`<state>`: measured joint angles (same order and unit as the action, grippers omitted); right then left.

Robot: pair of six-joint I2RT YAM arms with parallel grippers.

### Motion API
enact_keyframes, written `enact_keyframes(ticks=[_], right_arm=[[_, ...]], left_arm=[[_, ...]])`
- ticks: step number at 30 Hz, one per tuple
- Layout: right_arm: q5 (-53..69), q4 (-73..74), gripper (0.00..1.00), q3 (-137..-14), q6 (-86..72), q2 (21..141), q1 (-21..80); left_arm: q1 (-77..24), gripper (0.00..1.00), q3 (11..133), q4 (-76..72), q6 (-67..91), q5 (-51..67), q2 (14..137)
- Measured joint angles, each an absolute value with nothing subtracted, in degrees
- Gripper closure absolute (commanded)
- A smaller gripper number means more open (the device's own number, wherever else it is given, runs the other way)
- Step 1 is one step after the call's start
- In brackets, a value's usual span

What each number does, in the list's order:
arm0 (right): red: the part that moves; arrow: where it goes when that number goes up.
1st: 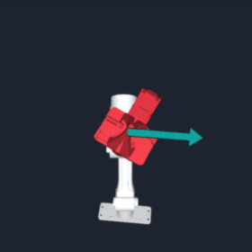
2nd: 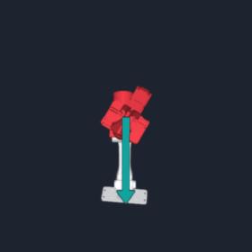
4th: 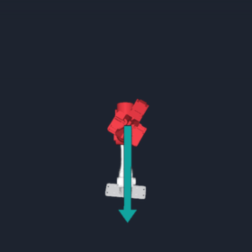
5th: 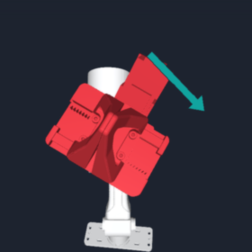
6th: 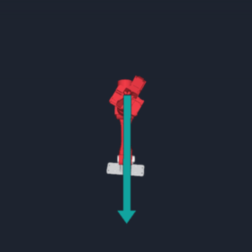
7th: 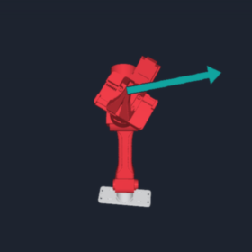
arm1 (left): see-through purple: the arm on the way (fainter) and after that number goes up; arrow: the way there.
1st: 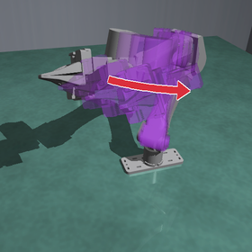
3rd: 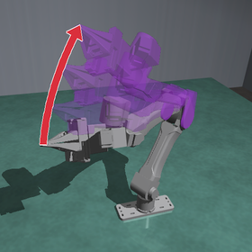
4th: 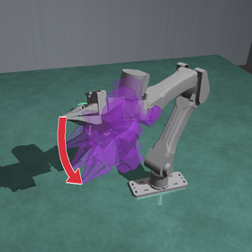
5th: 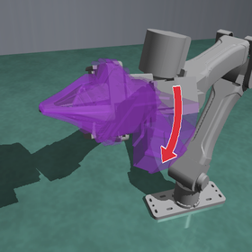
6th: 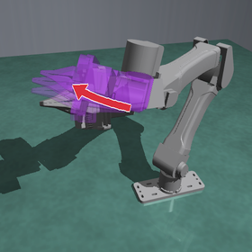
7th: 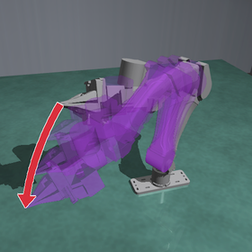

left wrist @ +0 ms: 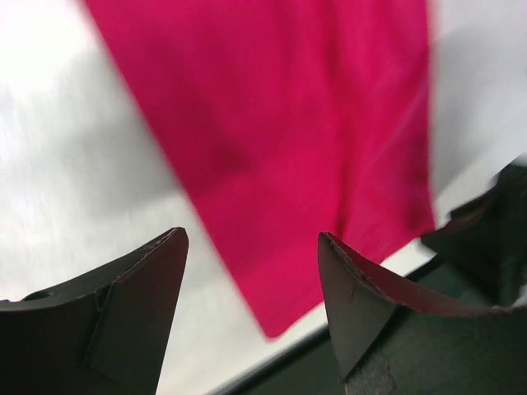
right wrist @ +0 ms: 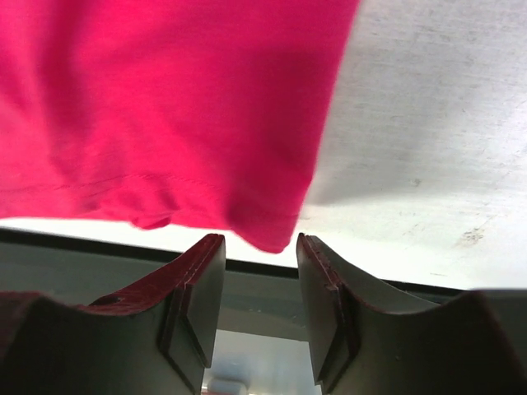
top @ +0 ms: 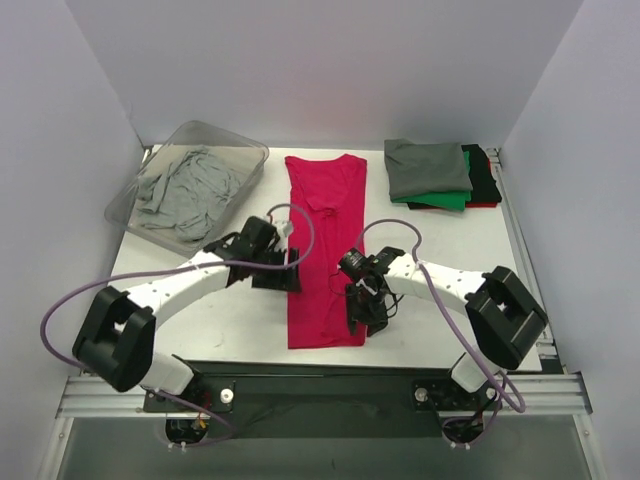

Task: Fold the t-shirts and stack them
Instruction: Rotate the tshirt 90 degrees, then grab the bottom of the folded rectangular tshirt with both arms

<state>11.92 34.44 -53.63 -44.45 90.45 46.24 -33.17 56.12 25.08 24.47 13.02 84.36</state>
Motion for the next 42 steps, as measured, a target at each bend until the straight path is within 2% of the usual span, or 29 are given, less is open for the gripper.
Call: enact_keyframes(ticks=[5, 16, 24, 34, 41, 42], right_arm=[[11.57, 34.22, 0.65, -51.86, -44.64, 93.17, 46.24], [11.6, 33.15, 0.78, -51.42, -44.05, 95.0, 46.22], [12.05, 33.01, 0.79, -51.59, -43.64, 95.29, 46.22], [12.1, 32.99, 0.79, -51.59, -43.57, 95.29, 46.22], [12.14, 32.99, 0.79, -51.59, -43.59, 95.29, 46.22], [12.14, 32.99, 0.79, -51.59, -43.59, 95.29, 46.22]], left_arm=[[-35.92, 0.25, 45.23, 30.06, 28.4, 10.72, 76.97], [-38.5, 0.26, 38.11, 30.92, 31.59, 14.81, 73.36], [-39.03, 0.34, 37.41, 29.47, 32.38, 17.74, 77.38], [-39.05, 0.35, 37.52, 24.75, 32.97, 24.01, 81.12], [-39.11, 0.48, 38.33, 23.11, 33.76, 27.62, 84.66], [-39.16, 0.53, 38.44, 23.14, 33.89, 27.64, 84.95]])
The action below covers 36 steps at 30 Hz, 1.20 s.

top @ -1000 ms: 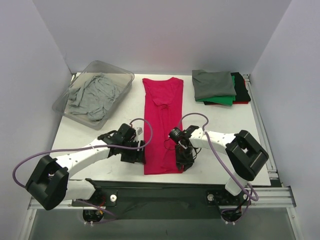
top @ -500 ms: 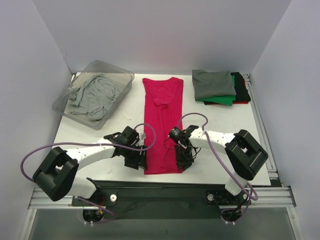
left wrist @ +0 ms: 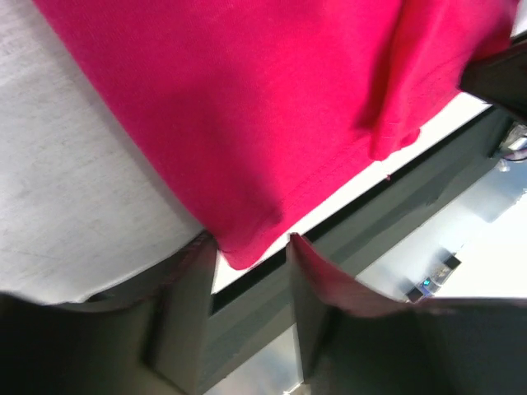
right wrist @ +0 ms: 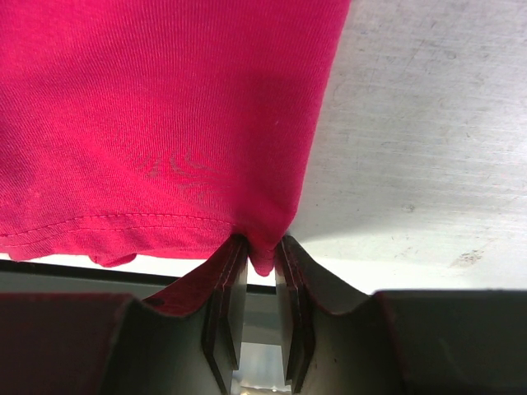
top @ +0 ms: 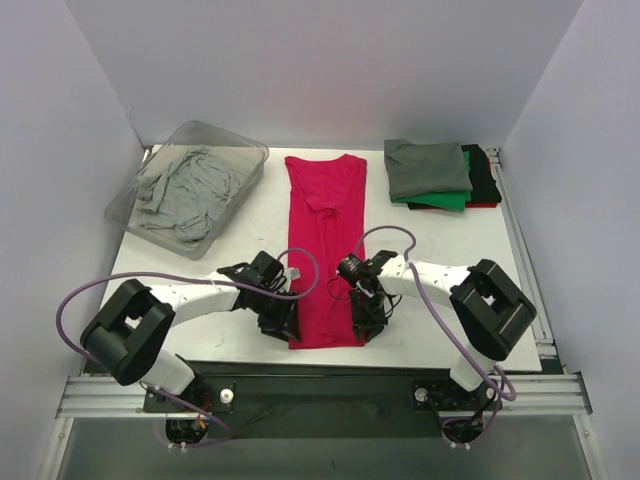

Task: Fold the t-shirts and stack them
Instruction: Grab the bottom of the folded rectangular tshirt with both arms

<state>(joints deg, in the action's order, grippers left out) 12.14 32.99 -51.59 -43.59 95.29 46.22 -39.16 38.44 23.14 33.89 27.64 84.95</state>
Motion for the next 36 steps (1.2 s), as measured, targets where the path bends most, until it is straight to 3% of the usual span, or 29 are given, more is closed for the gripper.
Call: enact_keyframes(ticks=[5, 13, 15, 36], right_arm=[[12.19, 32.86, 0.8, -51.51, -43.68, 95.24, 46.22], [12.91, 32.14, 0.96, -50.76, -44.03, 94.52, 46.22], [12.91, 32.16, 1.0, -50.65, -44.16, 94.28, 46.22], [14.04, 32.34, 1.0, -47.75, -46.3, 89.45, 46.22]], left_arm=[[-39.48, 0.73, 38.61, 23.42, 34.26, 27.4, 86.56], [-39.79, 1.0, 38.68, 23.75, 34.04, 27.24, 87.2], [-39.86, 1.0, 38.65, 23.83, 34.0, 27.11, 87.02], [-40.42, 1.0, 37.74, 29.08, 33.8, 21.15, 81.25]])
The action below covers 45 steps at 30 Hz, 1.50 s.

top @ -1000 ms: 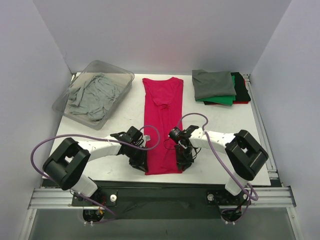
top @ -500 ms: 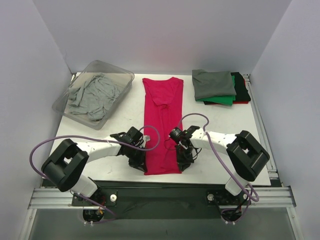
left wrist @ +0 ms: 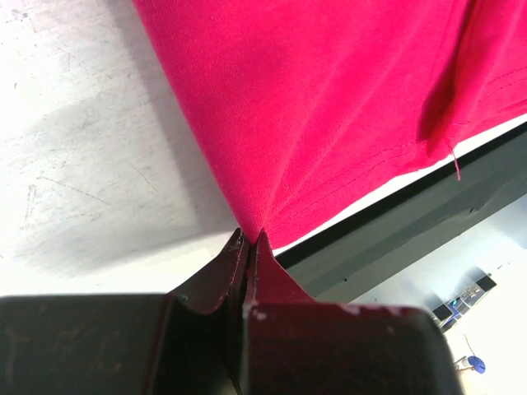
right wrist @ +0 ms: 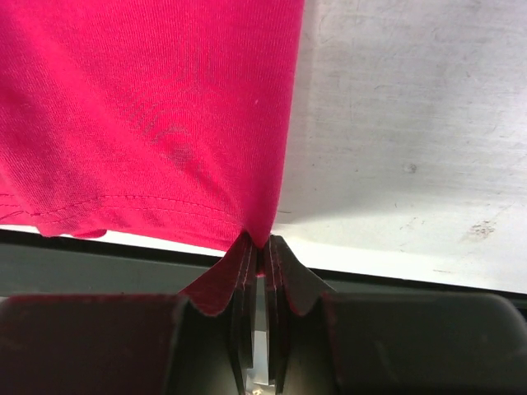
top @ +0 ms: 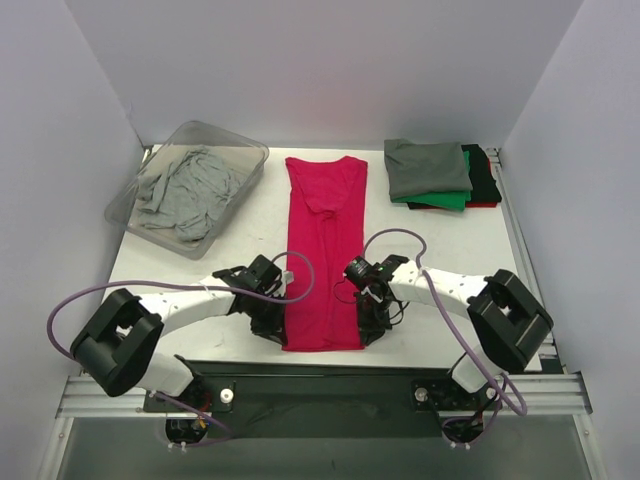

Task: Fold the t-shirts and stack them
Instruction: Grab the bottom of the folded rectangular tshirt with both arms, then fold the folded rectangular tshirt in 1/3 of the way

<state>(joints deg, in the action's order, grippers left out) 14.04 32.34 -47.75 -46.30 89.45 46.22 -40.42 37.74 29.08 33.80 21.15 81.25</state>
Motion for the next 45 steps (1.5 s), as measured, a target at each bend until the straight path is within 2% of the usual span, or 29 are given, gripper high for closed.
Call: enact_keyframes(ticks=[9, 23, 32, 38, 45], right_arm=[[15.05, 32.71, 1.0, -47.75, -46.63, 88.82, 46.28], [17.65, 39.77, 1.0, -48.07, -49.93, 80.07, 48.56], [14.06, 47.75, 1.0, -57.54, -51.42, 77.38, 48.88], [9.63, 49.5, 1.0, -61.32, -50.92, 77.67, 44.23], [5.17, 50.37, 1.0, -70.24, -47.81, 84.38, 39.05]], left_arm=[[-40.71, 1.0, 37.87, 31.31, 34.11, 21.12, 78.22], [-43.22, 1.0, 41.12, 43.16, 36.1, 20.32, 67.85], [-43.11, 1.0, 50.89, 47.66, 36.91, 15.18, 66.5], [-42.48, 1.0, 53.21, 47.22, 37.06, 12.1, 68.64], [-38.79, 1.0, 54.5, 42.28, 36.99, 10.41, 72.64]])
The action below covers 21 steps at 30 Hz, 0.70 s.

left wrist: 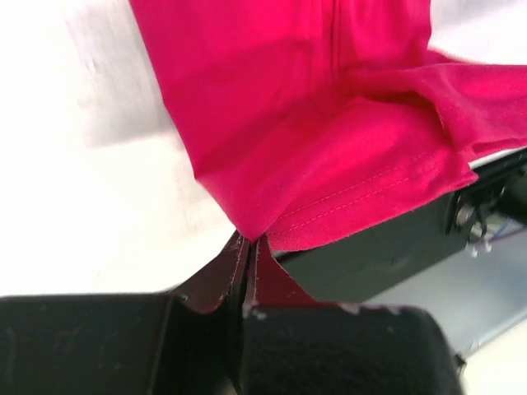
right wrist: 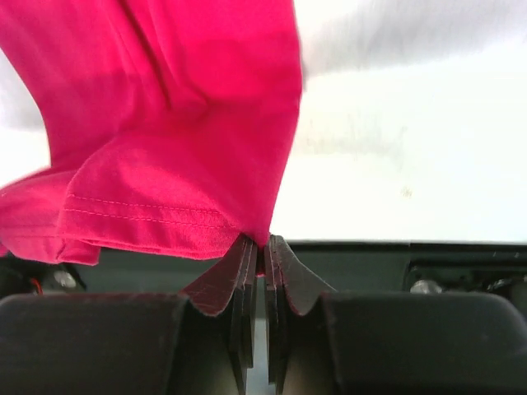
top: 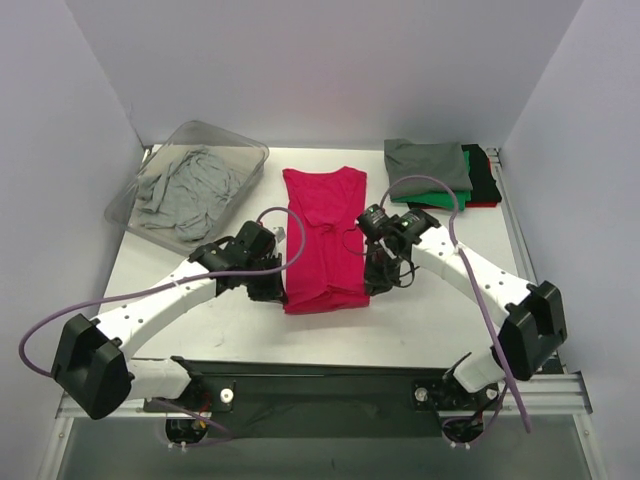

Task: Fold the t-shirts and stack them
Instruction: Fold the folded rectangular tshirt in 1/3 of the way

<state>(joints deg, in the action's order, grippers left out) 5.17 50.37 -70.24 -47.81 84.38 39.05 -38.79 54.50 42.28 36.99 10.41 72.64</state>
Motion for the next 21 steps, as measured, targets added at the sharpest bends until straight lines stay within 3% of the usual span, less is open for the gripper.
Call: enact_keyframes(ticks=[9, 21], right_arm=[[1.21, 49.93, 1.0, -82.48, -42.72, 98.48, 34.57], [0.45, 49.01, 1.0, -96.9, -37.28, 111.96, 28.8]], left_arm=[[-33.3, 1.0, 55.83, 32.03, 35.46, 9.98, 81.91], [-23.0, 1.0, 68.03, 23.0, 32.1, 16.95, 98.48]])
